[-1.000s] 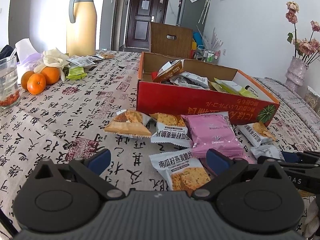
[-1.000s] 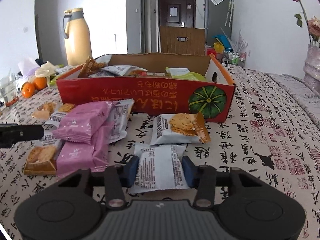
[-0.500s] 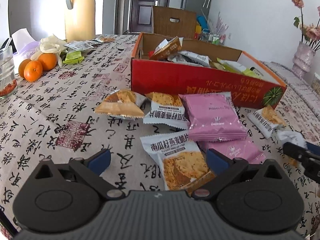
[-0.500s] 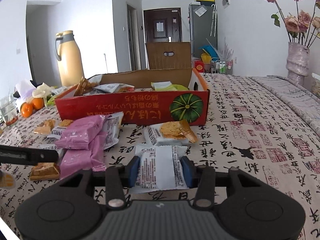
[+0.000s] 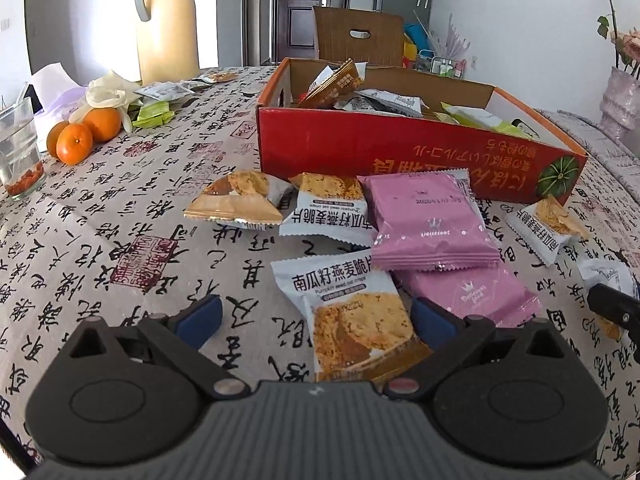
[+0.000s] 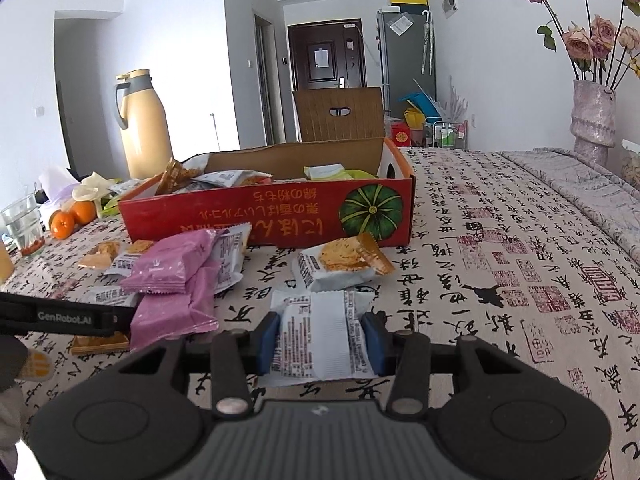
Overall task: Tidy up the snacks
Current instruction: 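Grasp a white packet with the right tool while the left tool grasps the pumpkin-seed oat crisp packet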
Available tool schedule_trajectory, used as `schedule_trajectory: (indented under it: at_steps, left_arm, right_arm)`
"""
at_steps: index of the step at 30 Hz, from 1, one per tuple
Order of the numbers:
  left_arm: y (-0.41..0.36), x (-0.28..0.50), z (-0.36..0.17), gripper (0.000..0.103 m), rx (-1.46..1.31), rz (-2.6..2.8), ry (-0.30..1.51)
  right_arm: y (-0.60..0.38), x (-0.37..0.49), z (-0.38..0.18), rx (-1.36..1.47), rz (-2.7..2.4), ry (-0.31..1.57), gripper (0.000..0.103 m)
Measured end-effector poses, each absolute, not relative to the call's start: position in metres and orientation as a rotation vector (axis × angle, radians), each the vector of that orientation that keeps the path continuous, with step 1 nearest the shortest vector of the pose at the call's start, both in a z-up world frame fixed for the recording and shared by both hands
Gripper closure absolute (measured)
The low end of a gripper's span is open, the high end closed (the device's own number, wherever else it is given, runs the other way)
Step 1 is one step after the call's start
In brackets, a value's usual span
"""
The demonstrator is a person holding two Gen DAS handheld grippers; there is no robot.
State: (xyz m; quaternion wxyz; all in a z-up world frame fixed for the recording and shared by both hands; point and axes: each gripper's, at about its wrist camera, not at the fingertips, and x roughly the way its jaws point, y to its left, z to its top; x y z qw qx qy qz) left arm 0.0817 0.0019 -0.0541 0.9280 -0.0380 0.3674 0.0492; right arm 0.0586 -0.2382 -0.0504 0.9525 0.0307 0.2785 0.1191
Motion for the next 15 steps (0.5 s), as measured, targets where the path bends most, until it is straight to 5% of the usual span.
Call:
schedule_trajectory:
  at_steps: [7,15]
  left_arm:
    - [0.002,0.072,-0.054,0.015,-0.051,0.109,0.729]
    - [0.004,0.063,-0.051,0.054,-0.033,0.081,0.698]
  right_arm:
    - [-0.240,0.054,-0.051,0.070,0.242,0.563,0.059]
    - [-0.237,0.049,-0.049,0.070,0.246,0.559,0.060]
